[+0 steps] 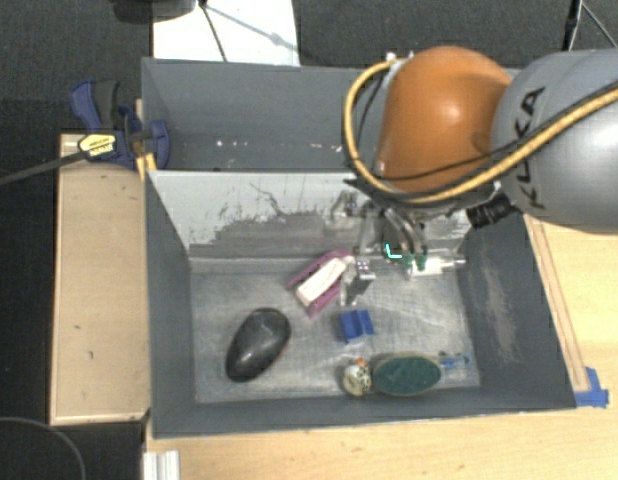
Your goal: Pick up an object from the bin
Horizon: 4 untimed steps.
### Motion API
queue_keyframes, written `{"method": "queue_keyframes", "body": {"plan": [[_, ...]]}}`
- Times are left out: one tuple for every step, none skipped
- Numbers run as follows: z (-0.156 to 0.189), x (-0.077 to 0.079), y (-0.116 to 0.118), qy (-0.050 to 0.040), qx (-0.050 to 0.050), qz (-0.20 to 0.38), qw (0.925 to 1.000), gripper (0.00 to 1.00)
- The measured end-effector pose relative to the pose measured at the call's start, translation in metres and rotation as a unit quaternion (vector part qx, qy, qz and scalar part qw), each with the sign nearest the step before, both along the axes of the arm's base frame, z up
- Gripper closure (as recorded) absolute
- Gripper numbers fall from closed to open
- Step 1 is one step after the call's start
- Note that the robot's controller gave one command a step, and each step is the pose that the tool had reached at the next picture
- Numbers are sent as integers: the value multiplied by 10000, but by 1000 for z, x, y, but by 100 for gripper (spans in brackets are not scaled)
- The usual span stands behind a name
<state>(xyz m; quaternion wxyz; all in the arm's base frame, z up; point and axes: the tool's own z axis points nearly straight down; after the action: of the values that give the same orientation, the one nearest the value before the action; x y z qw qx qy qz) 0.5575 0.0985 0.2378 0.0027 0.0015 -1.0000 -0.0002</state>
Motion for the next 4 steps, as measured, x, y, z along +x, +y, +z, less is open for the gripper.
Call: {"method": "queue_keyframes", "body": {"plan": [[-165, 30, -11, -67, 6, 1665, 9860, 0], [-135, 36, -9, -66, 8, 1612, 9869, 0], [-133, 34, -27, -28, 4, 1637, 9865, 0], [-164, 35, -14, -40, 1, 1137, 9935, 0]]}}
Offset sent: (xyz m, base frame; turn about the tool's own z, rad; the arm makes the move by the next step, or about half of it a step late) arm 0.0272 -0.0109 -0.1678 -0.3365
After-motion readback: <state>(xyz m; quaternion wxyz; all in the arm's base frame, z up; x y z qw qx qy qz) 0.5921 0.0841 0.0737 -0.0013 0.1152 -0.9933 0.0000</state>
